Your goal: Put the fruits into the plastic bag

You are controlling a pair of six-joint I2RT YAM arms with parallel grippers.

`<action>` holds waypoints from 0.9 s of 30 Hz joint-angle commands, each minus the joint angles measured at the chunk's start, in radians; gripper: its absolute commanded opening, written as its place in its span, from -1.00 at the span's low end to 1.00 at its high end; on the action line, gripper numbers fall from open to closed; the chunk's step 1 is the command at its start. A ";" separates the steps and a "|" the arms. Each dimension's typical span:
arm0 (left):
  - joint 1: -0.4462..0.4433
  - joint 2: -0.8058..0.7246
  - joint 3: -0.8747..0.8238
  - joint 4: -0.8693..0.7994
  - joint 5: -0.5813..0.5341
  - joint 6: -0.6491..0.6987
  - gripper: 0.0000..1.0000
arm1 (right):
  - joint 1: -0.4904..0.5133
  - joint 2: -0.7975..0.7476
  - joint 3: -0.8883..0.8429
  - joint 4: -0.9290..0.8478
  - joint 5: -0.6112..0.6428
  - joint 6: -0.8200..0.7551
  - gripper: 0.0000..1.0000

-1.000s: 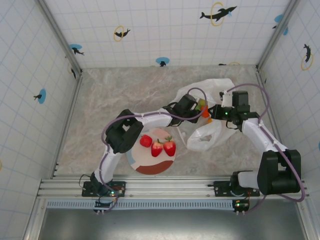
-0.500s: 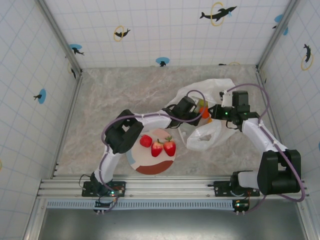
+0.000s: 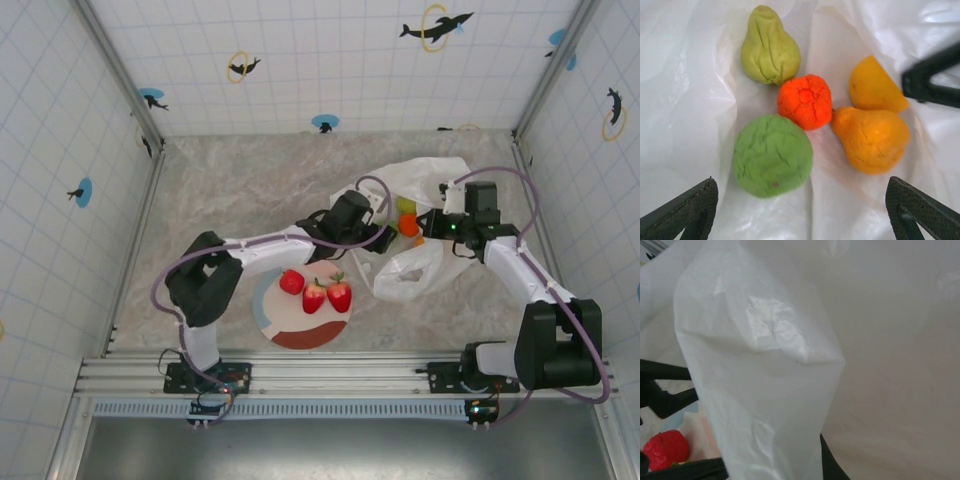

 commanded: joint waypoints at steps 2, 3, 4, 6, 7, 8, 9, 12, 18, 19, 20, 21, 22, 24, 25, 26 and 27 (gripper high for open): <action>0.003 -0.109 -0.083 0.011 0.078 -0.024 0.76 | -0.009 0.007 0.013 0.005 0.000 -0.014 -1.00; 0.002 -0.133 -0.104 0.011 0.084 -0.026 0.76 | -0.009 0.008 0.013 0.006 0.000 -0.013 -1.00; 0.001 -0.151 -0.123 0.010 0.086 -0.030 0.76 | -0.009 0.009 0.012 0.006 0.000 -0.013 -1.00; 0.001 -0.196 -0.169 -0.002 0.086 -0.042 0.75 | -0.009 0.011 0.013 0.006 0.000 -0.013 -1.00; 0.002 -0.214 -0.189 -0.002 0.081 -0.045 0.75 | -0.009 0.011 0.013 0.006 -0.001 -0.014 -1.00; 0.001 -0.231 -0.211 -0.003 0.071 -0.054 0.75 | -0.009 0.011 0.011 0.008 -0.002 -0.012 -1.00; 0.001 -0.247 -0.230 -0.005 0.055 -0.062 0.75 | -0.010 0.011 0.012 0.012 -0.003 -0.012 -1.00; 0.010 -0.256 -0.254 -0.036 0.019 -0.106 0.73 | -0.008 0.015 0.013 0.018 -0.006 -0.006 -1.00; 0.024 -0.277 -0.302 -0.071 -0.023 -0.140 0.71 | -0.008 0.009 0.010 0.020 -0.003 -0.005 -1.00; 0.027 -0.293 -0.314 -0.073 -0.026 -0.140 0.71 | -0.008 0.008 0.008 0.019 -0.003 -0.006 -1.00; 0.031 -0.312 -0.327 -0.080 -0.034 -0.137 0.71 | -0.007 0.007 0.008 0.019 -0.005 -0.007 -1.00; 0.033 -0.333 -0.335 -0.094 -0.048 -0.132 0.71 | -0.007 0.006 0.007 0.017 -0.005 -0.008 -1.00; 0.035 -0.352 -0.343 -0.114 -0.062 -0.125 0.71 | -0.008 0.006 0.005 0.019 -0.006 -0.008 -1.00; 0.043 -0.394 -0.360 -0.164 -0.109 -0.109 0.72 | -0.008 0.003 0.001 0.022 -0.011 -0.011 -1.00; 0.049 -0.418 -0.371 -0.195 -0.132 -0.104 0.72 | -0.008 0.002 -0.001 0.024 -0.009 -0.012 -1.00; 0.058 -0.442 -0.382 -0.235 -0.153 -0.103 0.71 | -0.008 0.000 -0.002 0.024 -0.009 -0.011 -1.00; 0.065 -0.464 -0.390 -0.267 -0.168 -0.105 0.71 | -0.008 0.000 -0.001 0.024 -0.009 -0.012 -1.00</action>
